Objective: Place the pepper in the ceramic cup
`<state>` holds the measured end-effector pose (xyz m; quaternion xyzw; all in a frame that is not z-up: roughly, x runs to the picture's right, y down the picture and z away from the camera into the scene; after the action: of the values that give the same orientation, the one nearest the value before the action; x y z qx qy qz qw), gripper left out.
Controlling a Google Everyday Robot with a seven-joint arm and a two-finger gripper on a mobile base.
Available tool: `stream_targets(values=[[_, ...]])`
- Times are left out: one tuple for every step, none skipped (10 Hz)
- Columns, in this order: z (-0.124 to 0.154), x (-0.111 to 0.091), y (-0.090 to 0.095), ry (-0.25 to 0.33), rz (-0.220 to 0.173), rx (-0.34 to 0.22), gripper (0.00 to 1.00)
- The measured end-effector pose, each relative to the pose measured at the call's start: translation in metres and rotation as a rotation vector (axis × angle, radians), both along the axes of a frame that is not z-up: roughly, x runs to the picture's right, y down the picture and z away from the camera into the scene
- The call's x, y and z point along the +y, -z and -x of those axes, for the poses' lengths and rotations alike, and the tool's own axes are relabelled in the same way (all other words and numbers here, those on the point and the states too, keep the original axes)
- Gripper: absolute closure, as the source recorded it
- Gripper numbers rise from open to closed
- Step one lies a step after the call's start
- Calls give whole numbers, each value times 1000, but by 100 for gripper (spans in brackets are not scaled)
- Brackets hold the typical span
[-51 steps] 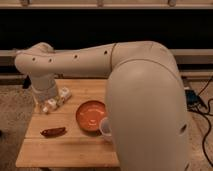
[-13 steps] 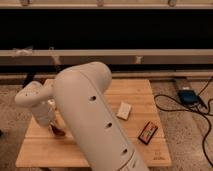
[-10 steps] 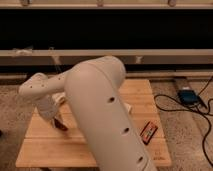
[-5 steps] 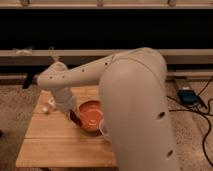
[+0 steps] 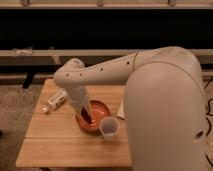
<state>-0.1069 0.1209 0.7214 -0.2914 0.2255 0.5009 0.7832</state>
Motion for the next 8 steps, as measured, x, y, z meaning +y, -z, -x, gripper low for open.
stream_targets(values=[[-11, -4, 3, -24, -17, 16, 99], [-17, -7, 9, -43, -35, 21, 99], [-25, -10, 19, -67, -56, 22, 99], [-38, -10, 27, -84, -68, 32, 99], [-45, -9, 33, -97, -77, 35, 99], [-53, -7, 41, -111, -90, 33, 99], [-59, -6, 47, -120, -97, 35, 99], [-64, -2, 51, -127, -100, 34, 99]])
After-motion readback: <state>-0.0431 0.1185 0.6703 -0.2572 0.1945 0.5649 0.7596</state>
